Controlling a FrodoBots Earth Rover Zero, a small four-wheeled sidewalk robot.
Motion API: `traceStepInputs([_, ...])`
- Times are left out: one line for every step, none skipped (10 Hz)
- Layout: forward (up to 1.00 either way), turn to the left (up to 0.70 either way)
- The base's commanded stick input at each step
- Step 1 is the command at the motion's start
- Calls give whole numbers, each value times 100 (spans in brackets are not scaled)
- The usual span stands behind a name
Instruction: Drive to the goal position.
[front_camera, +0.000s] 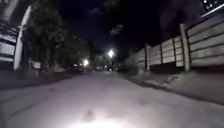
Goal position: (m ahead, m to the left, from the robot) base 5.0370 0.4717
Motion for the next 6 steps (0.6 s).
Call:
traceStepInputs([70, 0])
traceStepInputs([70, 0])
traceStepInputs([70, 0])
traceStepInputs([70, 0])
traceStepInputs([70, 0])
traceStepInputs([70, 0])
